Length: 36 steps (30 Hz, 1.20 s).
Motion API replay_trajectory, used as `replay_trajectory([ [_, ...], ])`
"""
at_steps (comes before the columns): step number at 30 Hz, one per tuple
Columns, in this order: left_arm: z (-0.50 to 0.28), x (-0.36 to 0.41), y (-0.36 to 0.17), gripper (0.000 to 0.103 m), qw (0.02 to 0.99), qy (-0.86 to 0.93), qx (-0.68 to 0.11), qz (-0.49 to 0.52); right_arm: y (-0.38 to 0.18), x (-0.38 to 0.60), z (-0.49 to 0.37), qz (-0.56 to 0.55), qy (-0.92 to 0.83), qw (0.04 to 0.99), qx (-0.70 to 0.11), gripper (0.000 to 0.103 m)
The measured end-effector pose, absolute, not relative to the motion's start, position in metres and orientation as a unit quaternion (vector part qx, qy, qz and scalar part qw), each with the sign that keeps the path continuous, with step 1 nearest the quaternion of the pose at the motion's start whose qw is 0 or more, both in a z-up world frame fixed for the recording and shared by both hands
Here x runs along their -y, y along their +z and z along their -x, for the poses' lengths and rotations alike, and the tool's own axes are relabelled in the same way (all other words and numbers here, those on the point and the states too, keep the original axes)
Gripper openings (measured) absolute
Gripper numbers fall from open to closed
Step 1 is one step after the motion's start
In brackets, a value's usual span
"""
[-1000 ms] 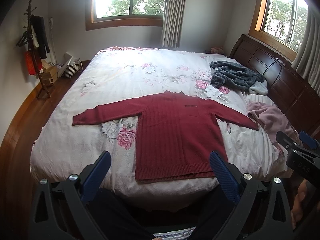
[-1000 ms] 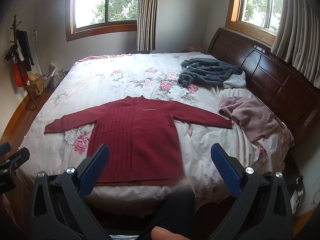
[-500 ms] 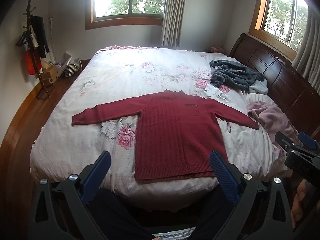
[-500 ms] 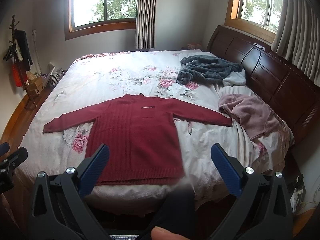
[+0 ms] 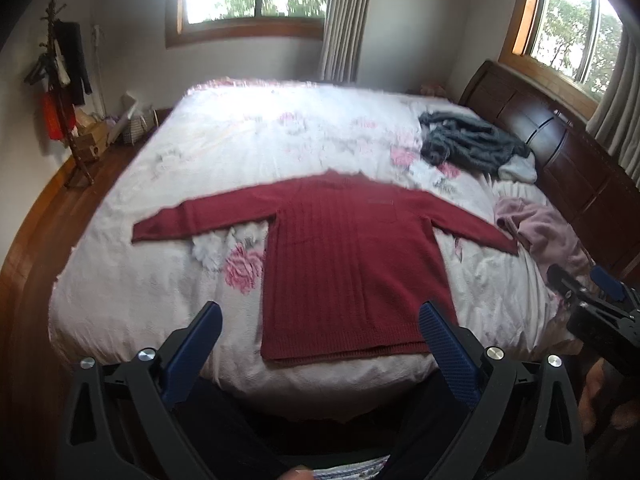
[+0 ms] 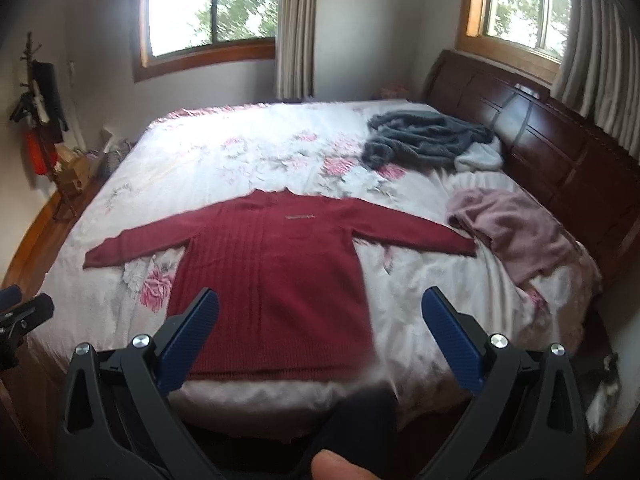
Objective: Fold small clothes
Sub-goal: 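Reach the right gripper to a red sleeve cuff and close on it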
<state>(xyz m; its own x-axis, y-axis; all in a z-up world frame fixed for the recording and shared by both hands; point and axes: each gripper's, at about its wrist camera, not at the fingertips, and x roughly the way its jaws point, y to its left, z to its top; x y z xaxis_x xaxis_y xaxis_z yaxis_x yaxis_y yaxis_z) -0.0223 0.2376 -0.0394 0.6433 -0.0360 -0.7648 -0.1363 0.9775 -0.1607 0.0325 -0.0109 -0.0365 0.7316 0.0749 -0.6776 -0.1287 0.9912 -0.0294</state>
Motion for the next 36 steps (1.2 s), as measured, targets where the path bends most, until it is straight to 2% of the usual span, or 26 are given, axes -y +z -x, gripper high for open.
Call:
replay_trajectory([
  [5, 0.016, -0.242, -0.067, 0.099, 0.922, -0.052, -0.353, 0.149, -0.085, 0.052, -0.085, -0.055, 0.087, 0.896, -0.431, 0.100],
  [7, 0.007, -0.240, -0.076, 0.099, 0.921, -0.057, -0.361, 0.137, -0.110, 0.081, -0.109, -0.117, 0.092, 0.878, -0.456, 0.099],
  [9, -0.003, -0.235, -0.084, 0.099, 0.919, -0.065, -0.367, 0.130, -0.137, 0.114, -0.134, -0.178, 0.076, 0.858, -0.476, 0.086],
  [10, -0.008, -0.232, -0.090, 0.099, 0.917, -0.063, -0.373, 0.125, -0.146, 0.125, -0.142, -0.195, 0.074, 0.849, -0.485, 0.070],
  [11, -0.013, -0.231, -0.091, 0.099, 0.916, -0.062, -0.377, 0.124, -0.162, 0.140, -0.156, -0.224, 0.072, 0.835, -0.498, 0.061],
  [17, -0.042, -0.235, -0.112, 0.099, 0.889, -0.080, -0.416, 0.173, -0.242, 0.230, -0.216, -0.392, 0.040, 0.763, -0.512, 0.044],
  [25, -0.082, -0.224, -0.144, 0.099, 0.871, -0.080, -0.449, 0.183, -0.319, 0.359, -0.294, -0.580, 0.028, 0.698, -0.419, 0.041],
  [31, -0.114, -0.213, -0.165, 0.099, 0.859, -0.067, -0.475, 0.180, -0.360, 0.444, -0.348, -0.624, -0.041, 0.694, -0.356, 0.039],
  [36, -0.138, -0.202, -0.185, 0.099, 0.847, -0.063, -0.498, 0.176, -0.398, 0.482, -0.386, -0.641, -0.082, 0.679, -0.349, 0.039],
])
